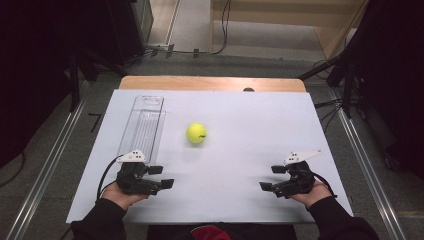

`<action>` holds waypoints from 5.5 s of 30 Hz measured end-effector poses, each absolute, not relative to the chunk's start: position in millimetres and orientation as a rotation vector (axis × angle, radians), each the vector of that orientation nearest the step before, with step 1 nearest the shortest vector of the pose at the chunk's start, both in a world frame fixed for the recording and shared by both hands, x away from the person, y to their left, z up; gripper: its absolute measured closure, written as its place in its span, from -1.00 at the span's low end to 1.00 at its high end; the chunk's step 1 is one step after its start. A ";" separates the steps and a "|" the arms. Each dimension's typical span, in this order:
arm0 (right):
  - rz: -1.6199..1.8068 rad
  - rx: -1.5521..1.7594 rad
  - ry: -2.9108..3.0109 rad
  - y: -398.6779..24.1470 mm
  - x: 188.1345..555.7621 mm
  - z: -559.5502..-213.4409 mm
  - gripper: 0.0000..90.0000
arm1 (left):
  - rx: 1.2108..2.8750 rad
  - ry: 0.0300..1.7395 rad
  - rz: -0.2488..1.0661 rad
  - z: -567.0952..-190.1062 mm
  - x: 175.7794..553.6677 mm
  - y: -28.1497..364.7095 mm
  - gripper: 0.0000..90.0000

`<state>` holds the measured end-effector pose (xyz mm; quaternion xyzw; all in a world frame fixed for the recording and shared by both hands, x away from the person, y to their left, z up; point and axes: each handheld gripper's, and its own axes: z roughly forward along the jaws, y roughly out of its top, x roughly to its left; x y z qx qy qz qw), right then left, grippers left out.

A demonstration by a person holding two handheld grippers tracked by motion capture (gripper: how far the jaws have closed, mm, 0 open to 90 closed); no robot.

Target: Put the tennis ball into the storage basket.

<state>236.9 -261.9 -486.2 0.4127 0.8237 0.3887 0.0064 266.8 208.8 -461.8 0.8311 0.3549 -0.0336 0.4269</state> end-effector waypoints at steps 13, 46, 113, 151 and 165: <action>1.212 1.352 2.575 -265.9 241.4 -487.6 -0.70 | 2.081 0.885 -0.072 -461.2 267.8 207.8 -0.41; 1.254 1.350 2.573 -259.9 242.1 -485.6 -0.70 | 2.091 0.903 -0.043 -460.2 265.4 217.0 -0.40; 1.203 1.358 2.561 -260.5 242.0 -489.1 -0.70 | 2.106 0.853 -0.060 -454.5 287.1 156.4 -1.00; 1.212 1.345 2.562 -260.0 241.5 -488.8 -0.70 | 2.143 0.901 -0.006 -441.5 318.7 135.4 -0.99; 1.209 1.365 2.557 -260.0 242.0 -489.2 -0.70 | 2.163 0.901 0.015 -440.2 330.0 129.6 -0.99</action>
